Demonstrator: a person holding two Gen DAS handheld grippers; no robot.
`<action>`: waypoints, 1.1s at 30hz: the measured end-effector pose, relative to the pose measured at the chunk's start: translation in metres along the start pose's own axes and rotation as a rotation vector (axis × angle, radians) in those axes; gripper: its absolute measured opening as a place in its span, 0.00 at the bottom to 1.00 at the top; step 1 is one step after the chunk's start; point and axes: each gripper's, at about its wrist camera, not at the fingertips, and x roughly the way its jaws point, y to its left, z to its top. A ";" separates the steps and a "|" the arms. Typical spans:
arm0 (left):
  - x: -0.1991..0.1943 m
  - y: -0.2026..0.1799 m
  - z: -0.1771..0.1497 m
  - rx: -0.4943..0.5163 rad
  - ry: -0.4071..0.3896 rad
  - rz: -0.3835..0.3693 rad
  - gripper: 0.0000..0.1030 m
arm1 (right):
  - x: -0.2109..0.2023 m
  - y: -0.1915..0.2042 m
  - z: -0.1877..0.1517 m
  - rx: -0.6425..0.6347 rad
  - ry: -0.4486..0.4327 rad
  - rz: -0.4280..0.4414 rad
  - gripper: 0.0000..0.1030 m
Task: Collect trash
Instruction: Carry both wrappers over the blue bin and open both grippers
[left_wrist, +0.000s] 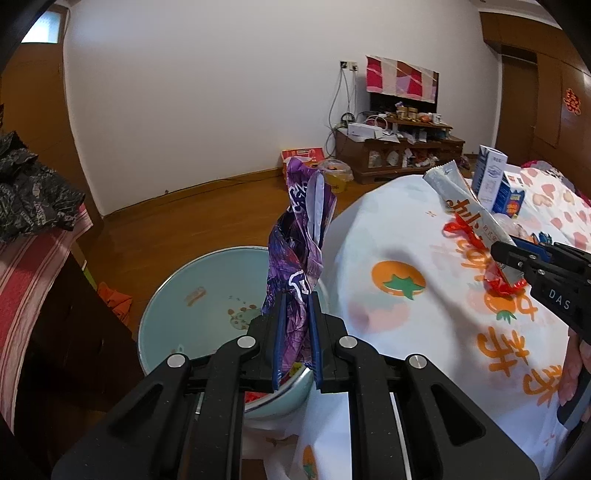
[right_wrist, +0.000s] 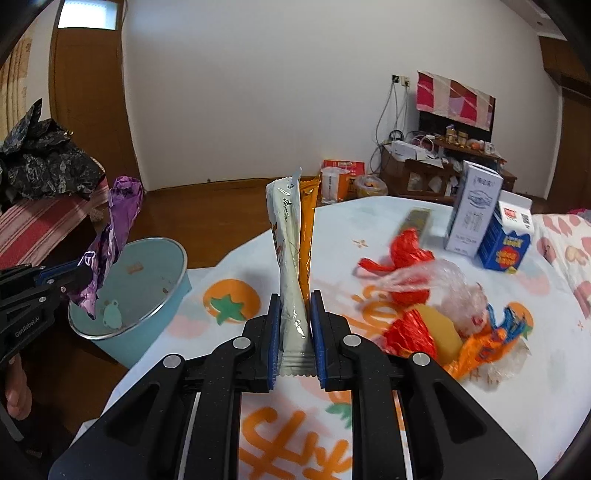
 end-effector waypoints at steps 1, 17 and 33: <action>0.000 0.002 0.000 -0.004 -0.001 0.003 0.12 | 0.001 0.002 0.001 -0.003 -0.002 0.002 0.16; -0.005 0.032 -0.002 -0.044 -0.011 0.076 0.12 | 0.027 0.039 0.015 -0.068 0.013 0.063 0.17; -0.006 0.069 -0.012 -0.093 0.012 0.137 0.12 | 0.044 0.078 0.022 -0.130 0.025 0.123 0.17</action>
